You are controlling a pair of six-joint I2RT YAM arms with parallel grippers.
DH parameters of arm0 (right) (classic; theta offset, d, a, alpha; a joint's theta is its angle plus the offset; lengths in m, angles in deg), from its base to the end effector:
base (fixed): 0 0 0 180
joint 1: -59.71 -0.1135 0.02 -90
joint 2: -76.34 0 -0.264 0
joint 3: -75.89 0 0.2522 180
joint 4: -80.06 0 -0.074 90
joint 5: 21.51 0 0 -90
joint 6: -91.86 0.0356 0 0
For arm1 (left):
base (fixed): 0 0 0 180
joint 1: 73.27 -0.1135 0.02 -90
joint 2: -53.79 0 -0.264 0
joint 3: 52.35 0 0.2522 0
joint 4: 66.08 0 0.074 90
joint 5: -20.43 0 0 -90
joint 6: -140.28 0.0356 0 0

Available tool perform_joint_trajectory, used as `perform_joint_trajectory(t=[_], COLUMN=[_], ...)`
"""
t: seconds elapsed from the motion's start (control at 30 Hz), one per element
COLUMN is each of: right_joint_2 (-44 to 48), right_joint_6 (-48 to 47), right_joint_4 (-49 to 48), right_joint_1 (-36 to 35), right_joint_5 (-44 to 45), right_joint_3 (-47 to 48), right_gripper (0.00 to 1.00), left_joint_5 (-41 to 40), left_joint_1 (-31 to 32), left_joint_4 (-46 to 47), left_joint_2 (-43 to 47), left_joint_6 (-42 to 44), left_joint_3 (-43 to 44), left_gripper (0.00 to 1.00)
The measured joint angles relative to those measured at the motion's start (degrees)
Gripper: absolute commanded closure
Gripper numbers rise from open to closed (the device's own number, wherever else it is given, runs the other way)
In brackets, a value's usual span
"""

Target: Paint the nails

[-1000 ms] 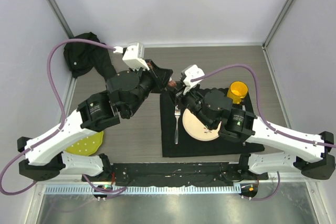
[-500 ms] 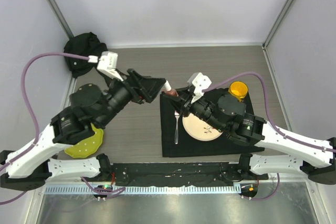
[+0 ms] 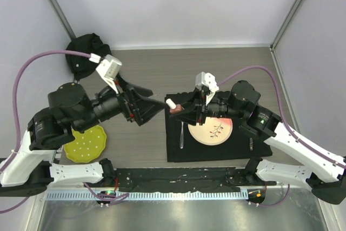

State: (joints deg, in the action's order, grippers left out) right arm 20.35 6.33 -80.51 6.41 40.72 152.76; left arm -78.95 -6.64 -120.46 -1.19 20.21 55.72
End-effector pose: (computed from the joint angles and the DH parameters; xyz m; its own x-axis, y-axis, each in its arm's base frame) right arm 0.1143 0.1810 0.4249 -0.0619 0.0323 -0.9976 -0.9860 0.1533 0.0662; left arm 0.0565 -0.1162 0.5289 -0.4291 -0.2532 -0.8670 0.7234 0.4785 -0.4978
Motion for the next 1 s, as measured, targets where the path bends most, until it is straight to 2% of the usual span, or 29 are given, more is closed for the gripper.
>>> perform_joint_trajectory(t=[0.07,0.13,0.2,0.3,0.33,0.43,0.87,1.0], right_joint_2=[-0.07,-0.2,-0.39,-0.66,-0.79,-0.96,-1.03,-1.03], right_joint_6=[0.92,1.73,2.1,2.47,2.62,2.84,2.95,3.02], right_joint_4=[-0.04,-0.04,-0.02,-0.04,-0.04,-0.04,-0.09,-0.2], right_joint_1=[0.17,0.24,0.31,0.61,0.68,0.96,1.79,1.79], right_joint_5=[-3.76,-6.4,-8.07,-9.49,-9.94,-10.36,-10.93,-11.06], right_joint_3=[0.11,0.11,0.11,0.11,0.11,0.11,0.11,0.11], right_gripper=[0.99,0.99,0.99,0.99,0.99,0.99,0.99,0.99], left_joint_5=[1.99,2.95,3.65,4.59,4.76,5.2,6.03,6.12], left_joint_1=[0.0,0.0,0.0,0.0,0.0,0.0,0.0,0.0], left_joint_4=[-2.89,-5.27,-7.15,-8.13,-8.55,-9.31,-9.44,-9.44], left_joint_2=[-1.6,-3.19,-4.87,-7.52,-8.04,-8.55,-7.87,-7.87], left_joint_6=[0.68,1.03,1.25,1.62,1.73,1.97,2.08,2.05], left_joint_3=[0.7,1.64,3.21,3.96,3.96,3.96,3.96,3.96], left_gripper=[0.04,0.02,0.04,0.17,0.24,0.32,0.41,0.47])
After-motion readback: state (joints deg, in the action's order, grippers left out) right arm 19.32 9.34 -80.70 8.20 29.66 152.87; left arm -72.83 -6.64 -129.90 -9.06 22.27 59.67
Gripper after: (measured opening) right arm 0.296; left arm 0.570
